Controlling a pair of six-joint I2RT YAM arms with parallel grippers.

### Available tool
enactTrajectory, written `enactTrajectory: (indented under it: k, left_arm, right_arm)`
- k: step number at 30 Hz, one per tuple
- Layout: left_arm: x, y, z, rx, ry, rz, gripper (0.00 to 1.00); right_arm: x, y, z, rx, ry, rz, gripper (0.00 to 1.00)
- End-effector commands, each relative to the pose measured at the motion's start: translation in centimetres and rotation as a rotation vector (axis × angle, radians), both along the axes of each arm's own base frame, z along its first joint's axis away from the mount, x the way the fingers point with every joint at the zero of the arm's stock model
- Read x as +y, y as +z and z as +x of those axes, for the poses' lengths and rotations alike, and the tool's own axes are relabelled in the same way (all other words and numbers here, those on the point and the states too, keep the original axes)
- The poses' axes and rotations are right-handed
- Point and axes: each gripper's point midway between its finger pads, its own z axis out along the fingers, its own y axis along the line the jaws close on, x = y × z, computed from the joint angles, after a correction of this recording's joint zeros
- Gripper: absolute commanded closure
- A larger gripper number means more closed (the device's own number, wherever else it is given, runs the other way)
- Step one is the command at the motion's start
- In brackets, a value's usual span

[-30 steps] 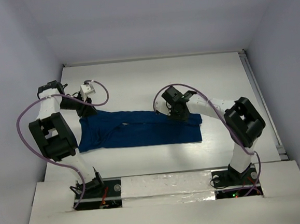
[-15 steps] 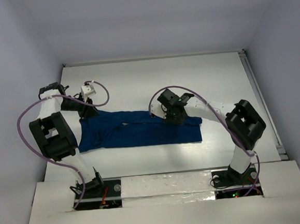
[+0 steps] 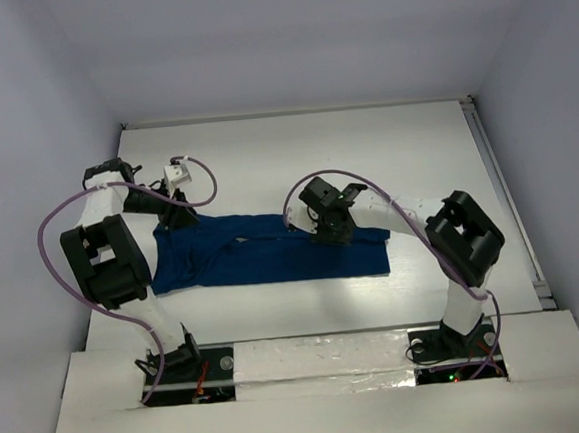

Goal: Fold and stack the t-shirts
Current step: Fold the other side of the tshirt into a rectangle

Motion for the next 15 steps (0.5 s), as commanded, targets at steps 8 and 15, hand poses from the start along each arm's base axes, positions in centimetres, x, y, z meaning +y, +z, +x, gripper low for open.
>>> enactTrajectory:
  k: [8, 15]
  left_arm:
    - [-1.1, -0.2, -1.4, 0.041, -0.017, -0.05, 0.67]
    - [-1.2, -0.2, -1.4, 0.04, -0.017, -0.056, 0.67]
  right_arm:
    - [1.5, -0.7, 0.7, 0.007, -0.003, 0.031, 0.62]
    - [1.4, -0.7, 1.1, -0.015, -0.018, 0.024, 0.94]
